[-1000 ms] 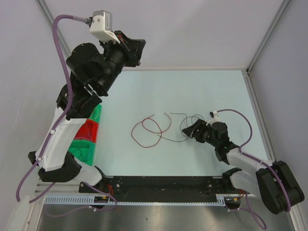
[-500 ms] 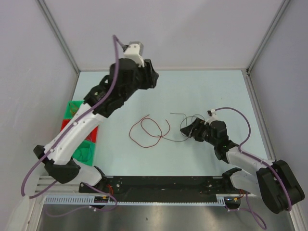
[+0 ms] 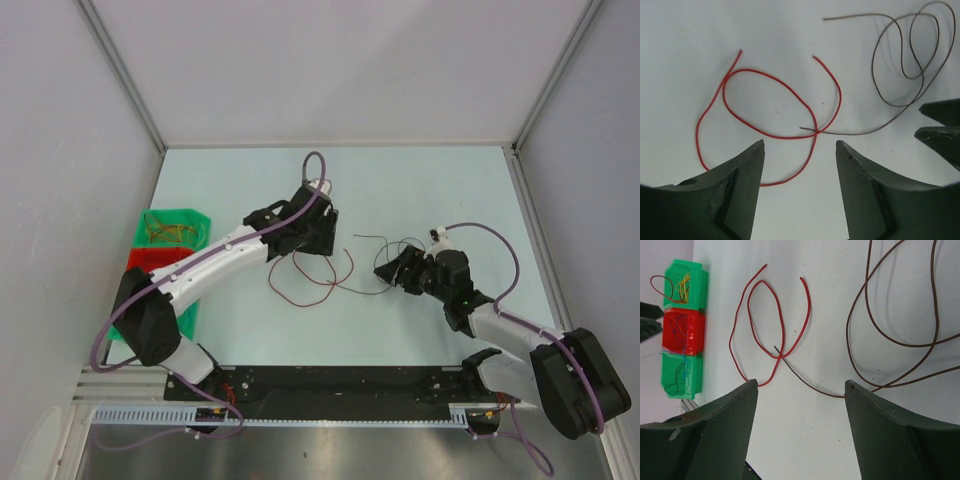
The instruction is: Untangle the cables
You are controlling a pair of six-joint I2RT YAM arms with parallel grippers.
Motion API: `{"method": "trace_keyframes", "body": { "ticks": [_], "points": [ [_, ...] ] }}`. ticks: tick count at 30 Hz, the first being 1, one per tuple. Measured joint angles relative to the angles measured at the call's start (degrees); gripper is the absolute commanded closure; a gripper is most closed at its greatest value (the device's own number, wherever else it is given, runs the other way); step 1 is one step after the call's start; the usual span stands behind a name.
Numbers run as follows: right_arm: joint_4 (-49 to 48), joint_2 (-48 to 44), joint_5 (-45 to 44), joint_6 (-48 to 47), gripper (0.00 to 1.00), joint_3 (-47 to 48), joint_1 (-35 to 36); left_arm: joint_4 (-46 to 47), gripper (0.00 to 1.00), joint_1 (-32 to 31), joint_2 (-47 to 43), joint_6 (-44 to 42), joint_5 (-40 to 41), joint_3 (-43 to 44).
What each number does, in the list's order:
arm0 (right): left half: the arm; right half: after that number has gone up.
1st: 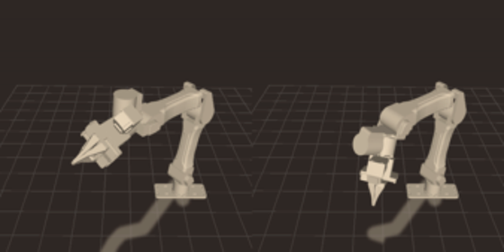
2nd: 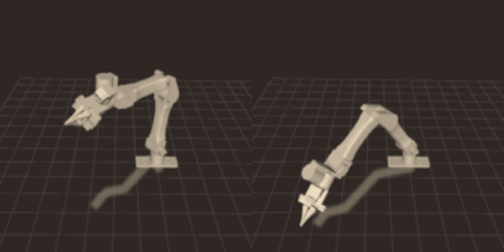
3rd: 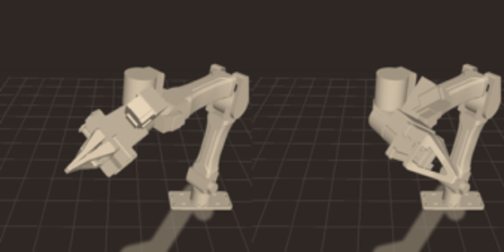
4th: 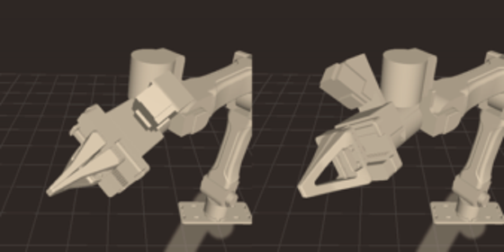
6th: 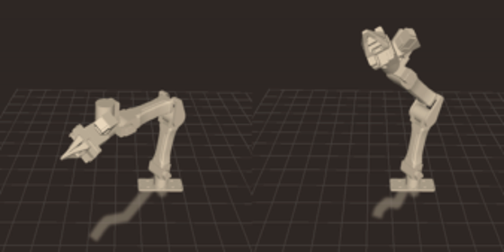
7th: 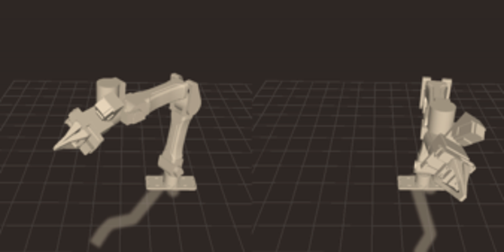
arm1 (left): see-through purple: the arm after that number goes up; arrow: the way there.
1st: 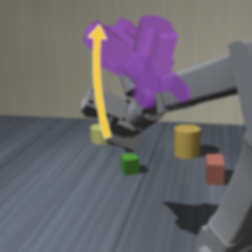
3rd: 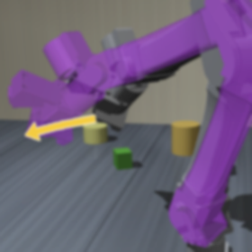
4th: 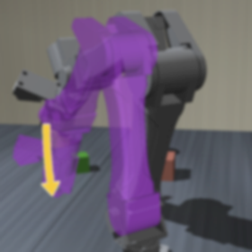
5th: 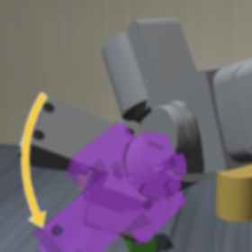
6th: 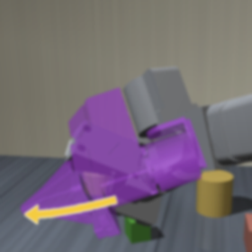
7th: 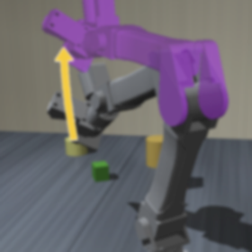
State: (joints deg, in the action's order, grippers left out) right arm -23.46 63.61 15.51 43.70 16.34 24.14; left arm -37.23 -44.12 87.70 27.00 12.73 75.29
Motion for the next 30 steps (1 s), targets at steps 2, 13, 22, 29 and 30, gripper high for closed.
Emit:
{"method": "trace_keyframes", "body": {
  "ticks": [2, 13, 22, 29, 30],
  "points": [
    [0.0, 0.2, 0.0, 0.0, 0.26, 0.1, 0.0, 1.9, 0.36, -0.7, 0.3, -0.6, -1.4, -2.2],
    [0.0, 0.9, 0.5, 0.0, 0.25, 0.2, -0.1, 9.9, 0.32, -6.9, 9.9, -3.4, -4.0, -4.9],
    [0.0, 1.6, 1.3, 0.0, 0.25, 0.2, -0.5, 10.1, 0.35, -7.1, 17.6, -4.6, -3.9, -4.9],
    [0.0, 1.8, 1.7, 0.0, 0.25, 0.2, -0.8, 10.9, 0.39, -7.3, 19.6, -4.6, -3.1, -4.9],
    [0.0, 1.8, 1.7, 0.0, 0.25, 0.2, -0.8, 11.1, 0.39, -7.3, 20.0, -4.6, -2.8, -4.8]
  ]
}}
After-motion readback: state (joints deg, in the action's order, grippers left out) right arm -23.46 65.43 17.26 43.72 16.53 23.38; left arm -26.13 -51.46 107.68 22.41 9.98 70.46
